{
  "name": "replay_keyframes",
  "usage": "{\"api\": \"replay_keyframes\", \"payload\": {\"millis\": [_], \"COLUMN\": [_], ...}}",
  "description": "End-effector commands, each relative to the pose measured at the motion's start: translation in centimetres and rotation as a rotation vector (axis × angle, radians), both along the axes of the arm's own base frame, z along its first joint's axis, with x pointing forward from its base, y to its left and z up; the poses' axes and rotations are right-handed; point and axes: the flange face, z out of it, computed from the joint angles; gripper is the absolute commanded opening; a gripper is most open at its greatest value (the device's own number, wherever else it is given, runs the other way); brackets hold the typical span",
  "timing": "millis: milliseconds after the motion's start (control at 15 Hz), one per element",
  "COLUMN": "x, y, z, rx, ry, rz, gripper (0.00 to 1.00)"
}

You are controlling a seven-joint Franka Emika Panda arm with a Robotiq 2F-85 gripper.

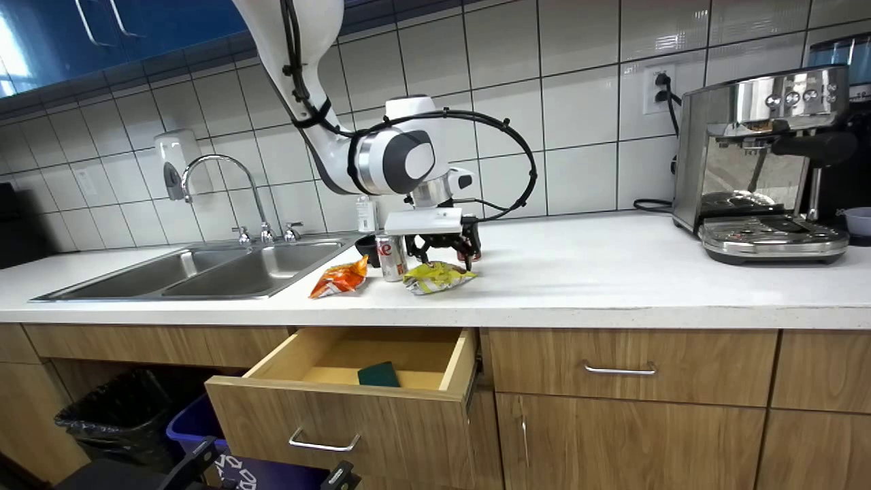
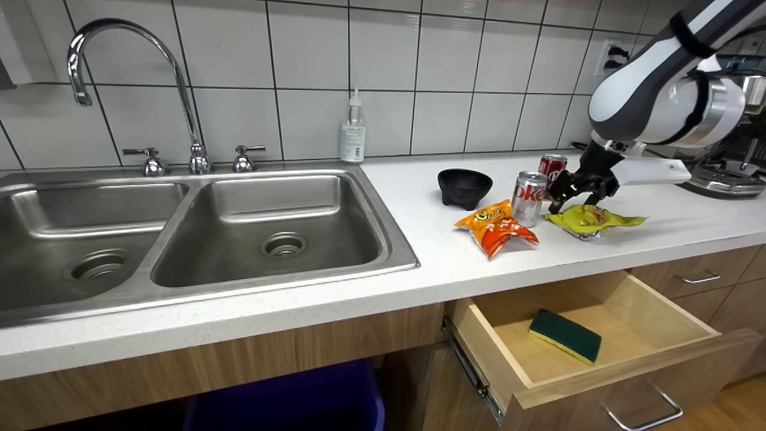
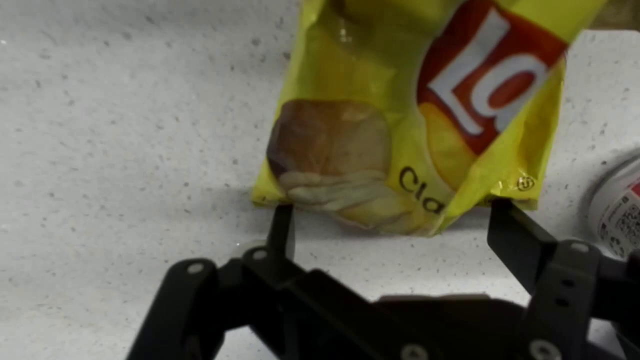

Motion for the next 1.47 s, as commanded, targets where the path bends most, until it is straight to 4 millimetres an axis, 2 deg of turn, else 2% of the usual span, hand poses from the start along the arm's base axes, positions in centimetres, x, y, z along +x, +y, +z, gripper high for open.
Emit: {"api": "replay_keyframes", "payload": {"millis": [0, 667, 1400], "x": [-2.5, -7.9, -13.0], "y": [-0.1, 0.9, 1.8], "z": [1.3, 0.7, 1.7], "rx": [-0.006, -0.012, -0.021], "ry": [0.007, 0.053, 0.071], "rz": [0.032, 0.044, 0.06], "gripper": [1.0, 1.0, 1.0]}}
